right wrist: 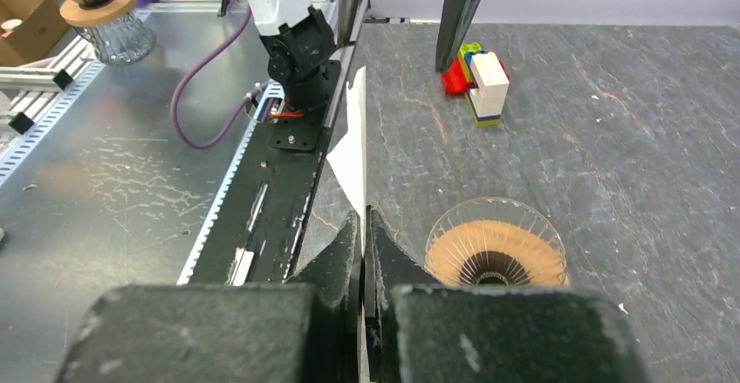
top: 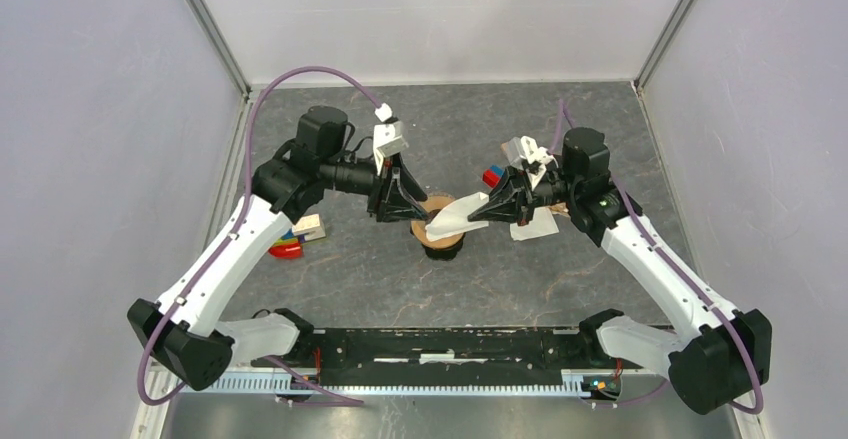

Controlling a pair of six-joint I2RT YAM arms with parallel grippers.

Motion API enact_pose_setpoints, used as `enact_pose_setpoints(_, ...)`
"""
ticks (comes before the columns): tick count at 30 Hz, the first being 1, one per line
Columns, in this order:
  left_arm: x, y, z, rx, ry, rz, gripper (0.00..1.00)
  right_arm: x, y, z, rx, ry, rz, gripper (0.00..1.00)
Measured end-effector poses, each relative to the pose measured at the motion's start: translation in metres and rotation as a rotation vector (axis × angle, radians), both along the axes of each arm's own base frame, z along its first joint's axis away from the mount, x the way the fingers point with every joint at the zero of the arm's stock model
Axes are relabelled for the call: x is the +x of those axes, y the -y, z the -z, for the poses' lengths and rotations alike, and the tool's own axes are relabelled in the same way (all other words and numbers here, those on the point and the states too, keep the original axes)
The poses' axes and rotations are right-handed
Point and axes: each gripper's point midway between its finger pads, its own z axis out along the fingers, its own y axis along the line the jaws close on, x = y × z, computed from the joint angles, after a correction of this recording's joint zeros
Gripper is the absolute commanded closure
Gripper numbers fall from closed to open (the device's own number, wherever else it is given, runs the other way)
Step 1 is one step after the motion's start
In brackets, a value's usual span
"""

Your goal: Place the coffee filter in the dripper

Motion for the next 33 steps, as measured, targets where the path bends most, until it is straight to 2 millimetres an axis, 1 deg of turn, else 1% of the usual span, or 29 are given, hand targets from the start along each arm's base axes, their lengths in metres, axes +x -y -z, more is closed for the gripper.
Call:
enact_pose_setpoints(4, -0.006, 0.001, 0.017, 0.027, -0.024, 0.024, 0.50, -0.001, 0.000, -0.002, 0.016, -0.009, -0.012, 1.00)
enact_pose_setpoints(6, -0.007, 0.000, 0.023, 0.036, -0.028, 0.025, 0.50, -0.002, 0.000, -0.004, 0.022, -0.010, -0.019, 1.00)
enact_pose_setpoints(14, -0.005, 0.000, 0.031, 0.051, -0.031, 0.016, 0.48, -0.001, 0.000, -0.007, 0.032, -0.004, -0.021, 1.00)
enact_pose_setpoints(19, -0.004, 0.000, 0.032, 0.052, -0.029, 0.010, 0.46, 0.000, 0.001, -0.004, 0.031, -0.011, -0.015, 1.00)
enact_pose_setpoints(26, 0.008, -0.007, 0.027, 0.043, -0.017, -0.032, 0.46, 0.001, 0.004, 0.001, 0.026, -0.025, -0.004, 1.00)
enact_pose_setpoints(33, 0.015, -0.002, 0.023, 0.009, -0.005, -0.047, 0.47, 0.000, 0.004, -0.001, 0.029, -0.017, -0.004, 1.00)
